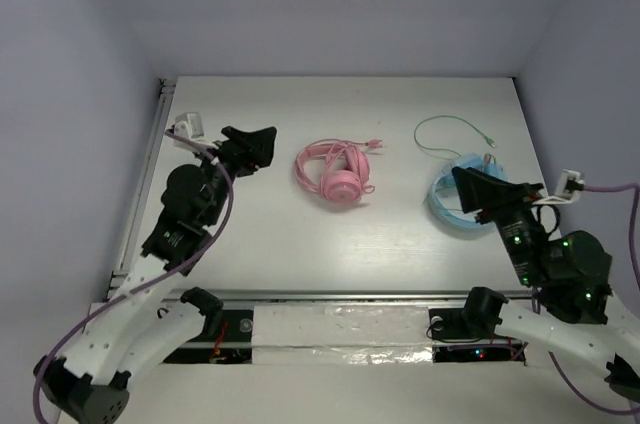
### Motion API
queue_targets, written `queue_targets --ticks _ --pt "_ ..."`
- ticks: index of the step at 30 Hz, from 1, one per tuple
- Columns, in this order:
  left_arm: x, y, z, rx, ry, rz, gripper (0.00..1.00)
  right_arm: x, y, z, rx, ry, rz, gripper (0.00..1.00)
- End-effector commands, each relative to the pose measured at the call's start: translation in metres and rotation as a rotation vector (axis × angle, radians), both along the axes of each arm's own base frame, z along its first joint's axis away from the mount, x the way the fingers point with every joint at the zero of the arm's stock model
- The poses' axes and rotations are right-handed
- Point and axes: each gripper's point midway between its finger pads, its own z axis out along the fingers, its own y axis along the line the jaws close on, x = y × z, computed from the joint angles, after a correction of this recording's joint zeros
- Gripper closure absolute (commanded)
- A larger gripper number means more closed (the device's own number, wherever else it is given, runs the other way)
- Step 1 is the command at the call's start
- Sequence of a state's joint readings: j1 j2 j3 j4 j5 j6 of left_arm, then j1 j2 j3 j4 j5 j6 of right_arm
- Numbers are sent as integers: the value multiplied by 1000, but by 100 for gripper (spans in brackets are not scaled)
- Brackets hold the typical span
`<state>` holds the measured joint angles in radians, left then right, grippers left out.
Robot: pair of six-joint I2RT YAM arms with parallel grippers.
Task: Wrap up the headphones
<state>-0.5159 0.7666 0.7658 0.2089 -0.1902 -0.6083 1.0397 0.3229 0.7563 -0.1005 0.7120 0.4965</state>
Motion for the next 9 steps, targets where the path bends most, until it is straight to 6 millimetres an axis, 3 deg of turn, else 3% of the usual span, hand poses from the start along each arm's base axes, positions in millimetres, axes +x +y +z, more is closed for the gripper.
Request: queue_targets --ticks 1,5,9 --pt "-34 11 32 39 -71 -42 21 -4 -47 20 92 18 -134 35" --pt "-61 28 55 12 -166 -33 18 -14 -52 28 96 -1 -96 30" --pt "-59 29 36 39 -138 -26 18 -13 -38 26 119 -14 -46 27"
